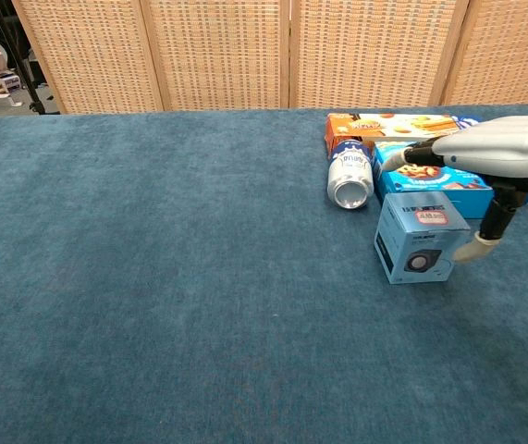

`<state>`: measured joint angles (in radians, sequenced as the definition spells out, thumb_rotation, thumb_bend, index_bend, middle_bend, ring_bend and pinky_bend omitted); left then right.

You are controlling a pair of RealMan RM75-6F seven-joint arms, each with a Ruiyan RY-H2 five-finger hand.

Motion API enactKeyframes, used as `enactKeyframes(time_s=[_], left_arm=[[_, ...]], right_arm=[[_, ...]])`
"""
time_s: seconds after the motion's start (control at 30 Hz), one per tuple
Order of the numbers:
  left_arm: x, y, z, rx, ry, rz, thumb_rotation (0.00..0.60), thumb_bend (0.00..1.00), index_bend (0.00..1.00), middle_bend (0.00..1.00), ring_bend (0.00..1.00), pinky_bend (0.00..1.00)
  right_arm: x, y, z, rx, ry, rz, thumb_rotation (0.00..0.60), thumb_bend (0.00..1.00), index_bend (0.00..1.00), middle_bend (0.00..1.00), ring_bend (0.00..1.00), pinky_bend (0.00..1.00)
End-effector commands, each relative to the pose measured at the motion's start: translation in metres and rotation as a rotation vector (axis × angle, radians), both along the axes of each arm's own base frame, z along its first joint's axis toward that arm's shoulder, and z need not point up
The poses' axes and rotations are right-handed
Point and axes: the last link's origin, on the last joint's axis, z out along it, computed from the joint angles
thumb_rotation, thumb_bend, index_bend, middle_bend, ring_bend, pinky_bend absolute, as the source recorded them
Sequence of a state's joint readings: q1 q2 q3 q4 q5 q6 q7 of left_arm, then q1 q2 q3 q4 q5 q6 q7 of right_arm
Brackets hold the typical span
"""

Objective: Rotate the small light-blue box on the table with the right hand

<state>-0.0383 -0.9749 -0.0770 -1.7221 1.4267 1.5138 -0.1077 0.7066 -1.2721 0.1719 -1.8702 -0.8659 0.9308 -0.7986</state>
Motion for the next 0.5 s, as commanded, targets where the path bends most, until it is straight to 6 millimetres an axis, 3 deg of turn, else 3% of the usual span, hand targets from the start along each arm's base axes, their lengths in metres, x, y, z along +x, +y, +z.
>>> enactKeyframes(time_s=[0.03,0.2,0.4,0.5], left_arm=[[0.0,0.0,0.0,0.001,-0.002,0.0,0.6,0.0,0.0,0.0,0.0,0.0],[-0.001,0.0,0.001,0.0,-0.006,0.004,0.6,0.0,0.0,0.0,0.0,0.0],[-0.003,0.001,0.003,0.003,-0.012,0.008,0.6,0.0,0.0,0.0,0.0,0.0],[-0.003,0.001,0.003,0.002,-0.012,0.009,0.6,0.0,0.0,0.0,0.0,0.0]], right_arm=[[0.015,-0.004,-0.014,0.008,0.024,0.012,0.6,0.0,0.0,0.09,0.07,0.15],[0.026,-0.008,-0.024,-0.003,0.049,0.023,0.6,0.0,0.03,0.12,0.11,0.18],[0.024,-0.012,-0.032,-0.012,0.107,0.026,0.6,0.0,0.12,0.21,0.23,0.23],[0.021,-0.013,-0.035,-0.02,0.135,0.031,0.6,0.0,0.22,0.28,0.29,0.25]])
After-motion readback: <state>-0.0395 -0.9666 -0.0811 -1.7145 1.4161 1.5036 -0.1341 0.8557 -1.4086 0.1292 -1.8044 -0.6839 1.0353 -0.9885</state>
